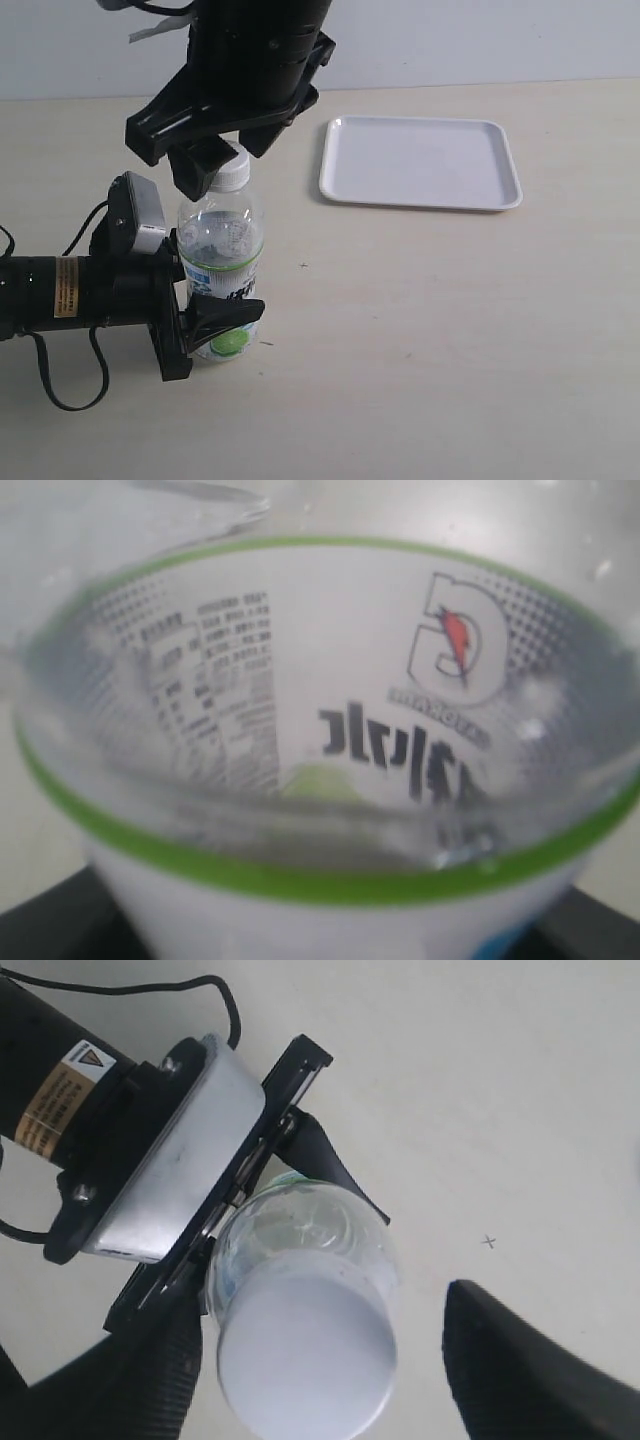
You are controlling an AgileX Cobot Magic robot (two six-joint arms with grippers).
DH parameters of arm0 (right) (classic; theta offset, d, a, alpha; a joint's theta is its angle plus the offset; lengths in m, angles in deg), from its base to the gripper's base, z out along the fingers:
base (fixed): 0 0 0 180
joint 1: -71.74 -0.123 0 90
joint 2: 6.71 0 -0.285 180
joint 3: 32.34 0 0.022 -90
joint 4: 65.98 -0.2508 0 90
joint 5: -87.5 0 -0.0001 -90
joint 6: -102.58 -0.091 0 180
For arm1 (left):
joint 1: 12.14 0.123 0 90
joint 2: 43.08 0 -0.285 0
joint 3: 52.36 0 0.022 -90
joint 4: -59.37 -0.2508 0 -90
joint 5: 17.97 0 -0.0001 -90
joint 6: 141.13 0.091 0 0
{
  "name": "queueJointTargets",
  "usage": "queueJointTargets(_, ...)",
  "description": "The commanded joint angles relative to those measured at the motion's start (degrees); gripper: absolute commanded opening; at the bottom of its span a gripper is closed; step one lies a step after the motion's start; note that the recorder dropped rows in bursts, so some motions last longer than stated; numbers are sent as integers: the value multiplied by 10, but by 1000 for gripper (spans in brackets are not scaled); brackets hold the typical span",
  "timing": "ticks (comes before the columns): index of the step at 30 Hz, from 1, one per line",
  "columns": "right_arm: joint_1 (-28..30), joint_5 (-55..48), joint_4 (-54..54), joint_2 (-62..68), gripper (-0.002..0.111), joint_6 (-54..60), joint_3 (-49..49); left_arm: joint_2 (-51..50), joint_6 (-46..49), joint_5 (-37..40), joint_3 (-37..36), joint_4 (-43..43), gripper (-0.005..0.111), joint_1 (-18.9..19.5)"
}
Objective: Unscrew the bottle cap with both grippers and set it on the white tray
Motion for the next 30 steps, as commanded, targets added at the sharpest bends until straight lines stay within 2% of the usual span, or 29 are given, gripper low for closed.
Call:
queueJointTargets(1, -1, 4, 4, 4, 65, 6, 0, 4, 2, -13, 0, 8, 0, -4)
queueJointTargets(14, -1, 2, 4, -10, 64, 6, 0, 4, 2, -13, 0, 8, 0, -4)
queueJointTargets(19, -1, -14, 4, -10, 58, 6, 0, 4, 2, -13, 0, 8, 0, -4)
queueJointTargets(21, -1, -16, 4, -10, 53, 6, 0, 4, 2, -13, 0, 8, 0, -4)
queueJointTargets(27, -1, -16, 2, -10, 27, 4, 0, 4, 2, -13, 0, 8, 0, -4)
queueJointTargets(30, -1, -15, 2, -10, 8, 9, 0, 4, 2, -13, 0, 8, 0, -4)
